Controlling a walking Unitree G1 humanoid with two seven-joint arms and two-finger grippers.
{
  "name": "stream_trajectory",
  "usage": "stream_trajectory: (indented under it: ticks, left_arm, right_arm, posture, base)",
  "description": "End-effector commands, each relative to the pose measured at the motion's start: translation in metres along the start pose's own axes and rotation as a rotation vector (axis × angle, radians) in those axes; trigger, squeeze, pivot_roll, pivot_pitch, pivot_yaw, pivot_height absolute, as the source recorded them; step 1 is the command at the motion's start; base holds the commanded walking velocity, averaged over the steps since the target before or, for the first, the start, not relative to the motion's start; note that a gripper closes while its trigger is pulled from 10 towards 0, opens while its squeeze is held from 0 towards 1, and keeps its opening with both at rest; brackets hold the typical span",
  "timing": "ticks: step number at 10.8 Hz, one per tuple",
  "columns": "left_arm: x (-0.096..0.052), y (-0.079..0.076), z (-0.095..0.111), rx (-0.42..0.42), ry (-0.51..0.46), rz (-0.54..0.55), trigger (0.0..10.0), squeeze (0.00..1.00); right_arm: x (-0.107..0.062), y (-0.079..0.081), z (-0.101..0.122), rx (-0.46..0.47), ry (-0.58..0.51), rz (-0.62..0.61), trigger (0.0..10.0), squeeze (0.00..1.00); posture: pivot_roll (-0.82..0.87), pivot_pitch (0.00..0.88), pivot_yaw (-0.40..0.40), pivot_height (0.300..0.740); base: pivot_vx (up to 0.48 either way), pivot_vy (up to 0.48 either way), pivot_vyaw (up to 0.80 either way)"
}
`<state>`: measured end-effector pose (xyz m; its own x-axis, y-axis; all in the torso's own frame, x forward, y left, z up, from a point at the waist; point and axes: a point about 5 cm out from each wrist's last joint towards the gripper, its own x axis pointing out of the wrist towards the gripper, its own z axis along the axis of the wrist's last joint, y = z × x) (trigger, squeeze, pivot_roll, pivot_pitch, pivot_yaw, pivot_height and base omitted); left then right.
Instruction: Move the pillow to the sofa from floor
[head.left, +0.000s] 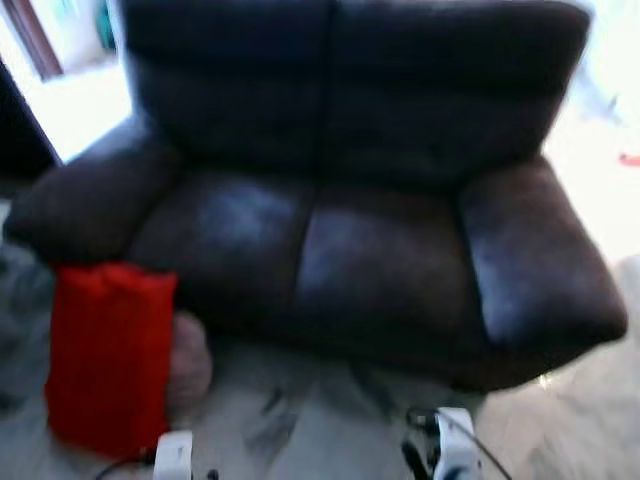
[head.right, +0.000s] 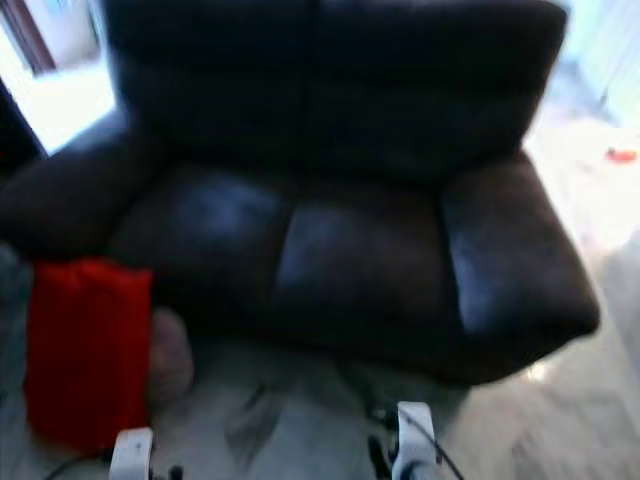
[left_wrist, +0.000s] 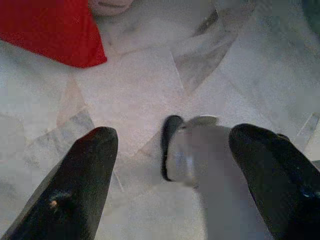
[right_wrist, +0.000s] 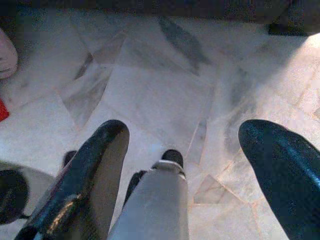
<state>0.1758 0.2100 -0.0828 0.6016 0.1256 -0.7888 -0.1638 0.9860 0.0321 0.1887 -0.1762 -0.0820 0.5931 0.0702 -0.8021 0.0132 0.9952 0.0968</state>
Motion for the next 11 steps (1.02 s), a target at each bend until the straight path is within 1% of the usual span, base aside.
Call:
stream_trajectory:
  ticks: [1, 11]
  left_arm:
    - [-0.0027, 0.0066, -0.0109, 0.002, 0.037, 0.019, 10.0, 0.0]
    - [-0.0026, 0.0058, -0.0102, 0.006, 0.032, 0.018, 10.0, 0.0]
  right_arm:
    - [0.0015, 0.0061, 0.0027, 0.011, -0.007, 0.014, 10.0, 0.0]
    - [0.001, 0.0058, -0.0002, 0.015, 0.002, 0.01, 10.0, 0.0]
  posture:
    - [0.06, 0.1, -0.039, 0.704]
    - [0.06, 0.102, -0.037, 0.704]
  base:
    - [0.0, 0.431, 0.0]
    - [0.0, 0.431, 0.0]
